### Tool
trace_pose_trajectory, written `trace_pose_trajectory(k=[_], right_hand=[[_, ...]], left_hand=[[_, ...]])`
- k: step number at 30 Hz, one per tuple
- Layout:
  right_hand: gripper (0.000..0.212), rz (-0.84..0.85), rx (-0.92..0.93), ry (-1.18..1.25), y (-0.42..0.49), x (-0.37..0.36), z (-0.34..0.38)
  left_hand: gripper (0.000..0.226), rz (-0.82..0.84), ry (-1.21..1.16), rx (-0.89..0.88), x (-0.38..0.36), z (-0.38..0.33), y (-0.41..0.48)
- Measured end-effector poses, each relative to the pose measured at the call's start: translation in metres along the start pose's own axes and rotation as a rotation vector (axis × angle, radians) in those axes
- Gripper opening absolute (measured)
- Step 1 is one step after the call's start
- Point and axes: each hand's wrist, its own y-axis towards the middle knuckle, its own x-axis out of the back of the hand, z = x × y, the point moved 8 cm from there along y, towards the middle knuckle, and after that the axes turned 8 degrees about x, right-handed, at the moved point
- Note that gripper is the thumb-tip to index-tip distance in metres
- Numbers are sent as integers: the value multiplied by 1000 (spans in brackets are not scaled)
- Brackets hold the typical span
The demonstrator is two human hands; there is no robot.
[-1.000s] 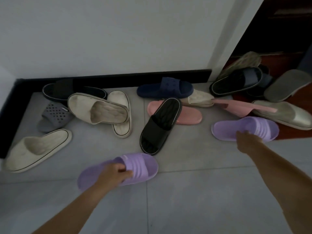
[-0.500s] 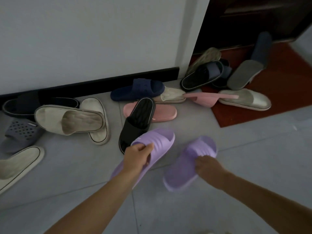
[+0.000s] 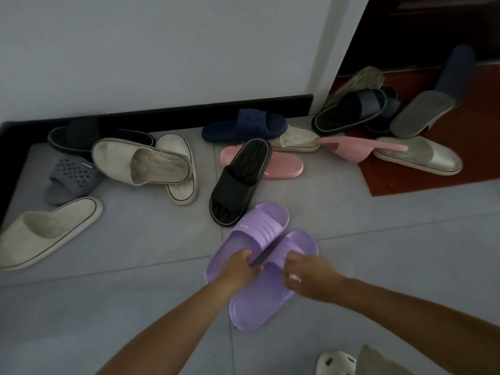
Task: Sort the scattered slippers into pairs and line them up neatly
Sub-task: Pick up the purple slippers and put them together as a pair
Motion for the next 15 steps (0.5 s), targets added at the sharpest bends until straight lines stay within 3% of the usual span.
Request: trace_pose_trajectory(k=[2,4,6,9,11,15], right_hand=[[14,-41,-251,205,4,4,-38],[30,43,-406,222,6,-3,-64],[48,172,-478,222,8,-18,-76],[47,207,-527,256,9,-32,-76],[40,129,-506,280,10,-30,-73],[16,-123,-503,488,24,-10,-55]], left_hand=[[67,-11,52,55,-3,2,3],[76,-95,240,18,-3,-7,9],[69,-169,414,-68,-4,-23,15],[29,-242,537,-212,-7,-37,22],[13,-299,594,-290,-7,-35,19],[18,-218,684,-438,17,-15,-7]])
